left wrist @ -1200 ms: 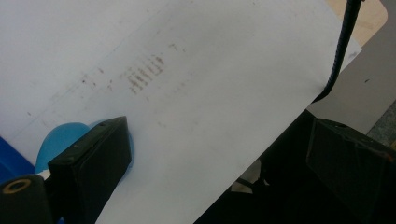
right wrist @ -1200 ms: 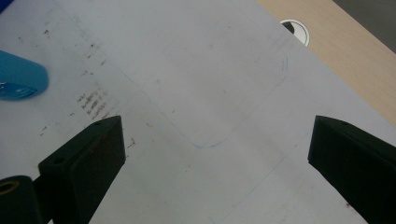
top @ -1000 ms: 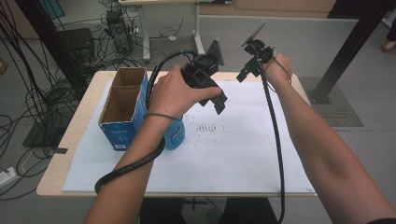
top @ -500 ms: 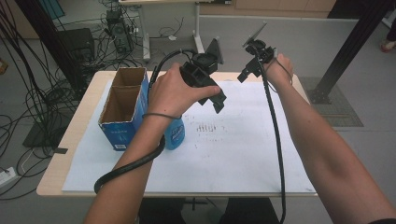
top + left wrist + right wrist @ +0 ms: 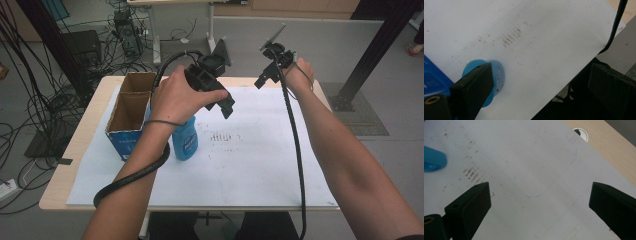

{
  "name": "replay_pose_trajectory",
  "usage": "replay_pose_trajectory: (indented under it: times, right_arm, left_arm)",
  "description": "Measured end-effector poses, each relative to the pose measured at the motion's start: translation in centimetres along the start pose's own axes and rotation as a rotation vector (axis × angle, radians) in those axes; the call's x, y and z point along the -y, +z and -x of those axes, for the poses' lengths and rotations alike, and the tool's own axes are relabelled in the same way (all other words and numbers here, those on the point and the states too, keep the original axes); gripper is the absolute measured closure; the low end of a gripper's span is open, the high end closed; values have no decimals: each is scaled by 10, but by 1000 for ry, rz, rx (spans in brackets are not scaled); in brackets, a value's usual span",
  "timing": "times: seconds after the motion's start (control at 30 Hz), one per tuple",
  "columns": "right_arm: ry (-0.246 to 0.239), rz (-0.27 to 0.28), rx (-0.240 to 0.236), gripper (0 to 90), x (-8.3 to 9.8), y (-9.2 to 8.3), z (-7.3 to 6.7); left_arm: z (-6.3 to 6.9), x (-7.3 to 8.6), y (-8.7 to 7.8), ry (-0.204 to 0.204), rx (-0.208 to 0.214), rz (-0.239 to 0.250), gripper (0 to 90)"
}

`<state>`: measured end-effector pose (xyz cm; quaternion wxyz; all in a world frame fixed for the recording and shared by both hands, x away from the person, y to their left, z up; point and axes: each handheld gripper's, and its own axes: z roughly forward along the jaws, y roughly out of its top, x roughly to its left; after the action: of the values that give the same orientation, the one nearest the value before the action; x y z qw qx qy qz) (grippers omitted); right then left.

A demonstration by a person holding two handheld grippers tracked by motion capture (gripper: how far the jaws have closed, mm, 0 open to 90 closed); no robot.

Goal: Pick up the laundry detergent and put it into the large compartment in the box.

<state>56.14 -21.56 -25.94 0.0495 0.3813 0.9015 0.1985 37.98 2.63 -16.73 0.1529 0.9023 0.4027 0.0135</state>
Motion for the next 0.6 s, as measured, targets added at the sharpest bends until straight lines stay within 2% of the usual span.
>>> replay_pose_trajectory:
  times: [0.13,0.3,0.6]
  right_arm:
    - [-1,5,2,39,0,-1,0]
    - [-6,5,6,39,1,-2,0]
    - [1,6,7,39,3,-3,2]
  left_arm:
    - [-9,5,-1,-8,-22,-3,68]
    - [-14,7,-1,-9,-23,-9,70]
    - [-25,16,-2,-23,-65,-22,75]
